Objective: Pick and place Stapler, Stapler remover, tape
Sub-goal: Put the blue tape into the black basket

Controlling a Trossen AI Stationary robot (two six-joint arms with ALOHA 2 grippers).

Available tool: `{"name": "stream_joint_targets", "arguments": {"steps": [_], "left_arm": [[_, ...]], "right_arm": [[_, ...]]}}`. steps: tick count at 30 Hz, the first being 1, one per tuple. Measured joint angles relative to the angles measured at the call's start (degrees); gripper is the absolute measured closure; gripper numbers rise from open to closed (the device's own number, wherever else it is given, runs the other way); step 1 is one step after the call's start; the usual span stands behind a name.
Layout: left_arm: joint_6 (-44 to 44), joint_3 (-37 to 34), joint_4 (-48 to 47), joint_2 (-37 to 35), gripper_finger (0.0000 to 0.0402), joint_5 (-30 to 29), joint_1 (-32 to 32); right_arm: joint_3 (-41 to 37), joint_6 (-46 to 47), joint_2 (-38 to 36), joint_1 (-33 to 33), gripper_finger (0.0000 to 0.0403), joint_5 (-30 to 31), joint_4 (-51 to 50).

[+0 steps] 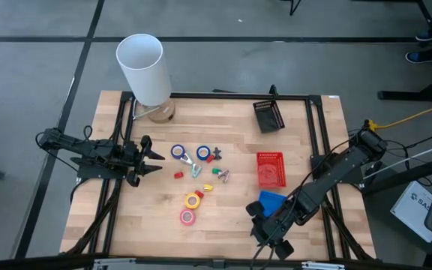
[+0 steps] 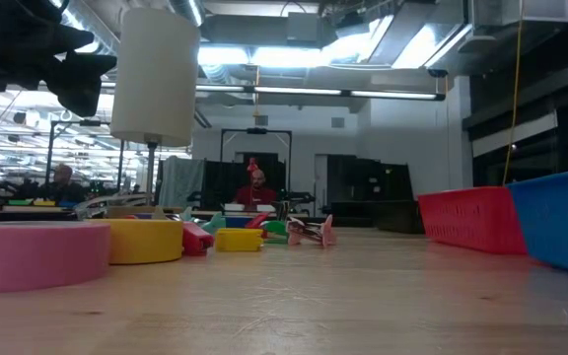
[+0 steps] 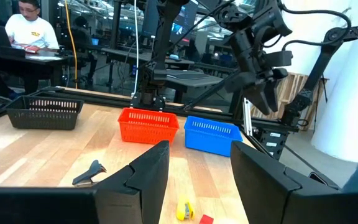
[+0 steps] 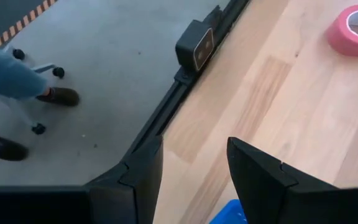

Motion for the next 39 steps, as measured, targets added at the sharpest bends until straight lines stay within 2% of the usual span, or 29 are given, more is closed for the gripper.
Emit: {"name": "stream_joint_targets", "arguments": {"steps": [5, 12, 21, 24, 27, 33, 39], "left_arm": [[0.0, 0.0, 0.0, 0.0, 0.0233, 0.0, 0.0], [0.0, 0.0, 0.0, 0.0, 0.0233, 0.0, 0.0], [0.0, 0.0, 0.0, 0.0, 0.0233, 0.0, 0.0], [0.0, 0.0, 0.0, 0.0, 0.0233, 0.0, 0.0], [0.0, 0.0, 0.0, 0.0, 0.0233, 0.0, 0.0], [0.0, 0.0, 0.0, 0.0, 0.0233, 0.0, 0.0], [0.0, 0.0, -0.1, 0.0, 0.0233, 0.0, 0.0]], "right_arm": [[0.0, 0.0, 0.0, -0.1, 0.0221, 1.8, 0.9], [-0.1, 1.1, 0.0, 0.9, 0.0221, 9.9, 1.3], [-0.1, 18.1, 0.0, 4.2, 0.0221, 10.1, 4.9], [-0.2, 21.1, 0.0, 5.8, 0.0221, 13.9, 9.2], [-0.2, 17.3, 0.2, 6.6, 0.0221, 20.0, 14.4], [-0.2, 8.3, 0.8, 6.5, 0.0221, 28.5, 20.2], [-0.2, 9.0, 3.4, 6.5, 0.0221, 31.6, 24.4]]}}
